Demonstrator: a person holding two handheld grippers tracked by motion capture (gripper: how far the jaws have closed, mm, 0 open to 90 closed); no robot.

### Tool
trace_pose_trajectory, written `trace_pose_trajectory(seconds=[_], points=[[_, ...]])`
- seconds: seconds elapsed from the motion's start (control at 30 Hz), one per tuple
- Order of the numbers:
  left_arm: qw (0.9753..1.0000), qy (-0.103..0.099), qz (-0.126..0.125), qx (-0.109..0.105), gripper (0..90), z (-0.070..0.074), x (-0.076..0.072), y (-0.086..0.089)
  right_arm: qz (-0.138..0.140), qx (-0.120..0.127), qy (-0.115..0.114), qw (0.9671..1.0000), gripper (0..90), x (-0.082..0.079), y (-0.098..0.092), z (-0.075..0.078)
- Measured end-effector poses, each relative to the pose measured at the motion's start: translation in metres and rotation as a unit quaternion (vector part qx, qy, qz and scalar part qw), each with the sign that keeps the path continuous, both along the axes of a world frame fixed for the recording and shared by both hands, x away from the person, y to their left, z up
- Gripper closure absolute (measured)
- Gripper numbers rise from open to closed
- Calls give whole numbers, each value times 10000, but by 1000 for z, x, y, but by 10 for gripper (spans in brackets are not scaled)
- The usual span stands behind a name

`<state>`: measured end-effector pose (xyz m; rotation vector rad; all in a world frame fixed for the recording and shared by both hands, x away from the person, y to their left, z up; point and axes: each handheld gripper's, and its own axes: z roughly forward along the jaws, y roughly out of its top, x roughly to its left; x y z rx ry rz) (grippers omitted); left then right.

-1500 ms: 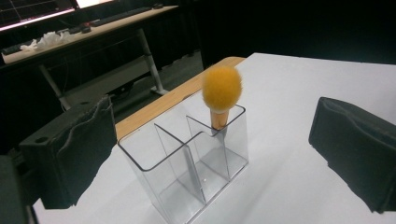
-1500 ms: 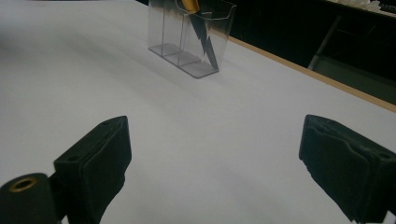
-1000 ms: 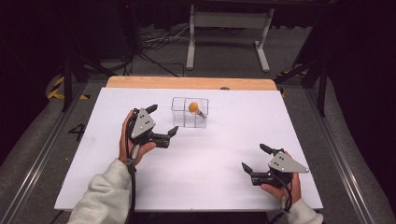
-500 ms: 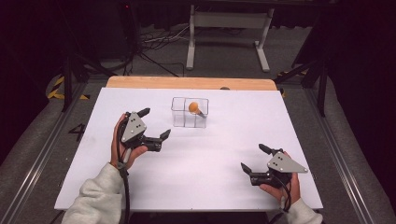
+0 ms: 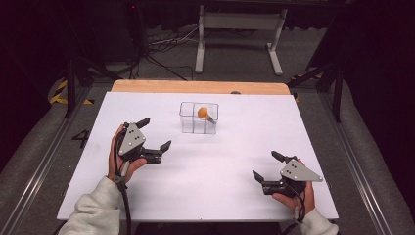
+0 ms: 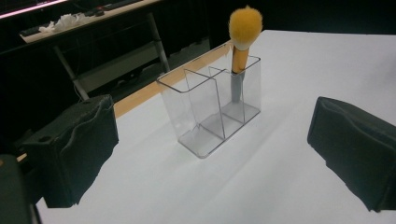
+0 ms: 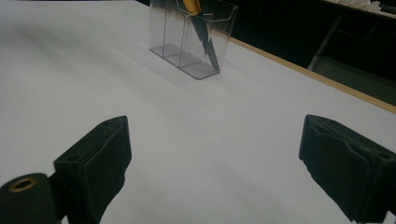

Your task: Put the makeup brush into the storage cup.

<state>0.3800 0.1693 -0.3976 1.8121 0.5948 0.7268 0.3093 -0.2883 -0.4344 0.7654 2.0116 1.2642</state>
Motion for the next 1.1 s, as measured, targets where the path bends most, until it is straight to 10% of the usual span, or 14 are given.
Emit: trace_pose_trajectory(seconds=[1.1], points=[[9992,197,-9,340,22,-24,-29,27,-14,0,-66,10000,99,-3,-3,2]])
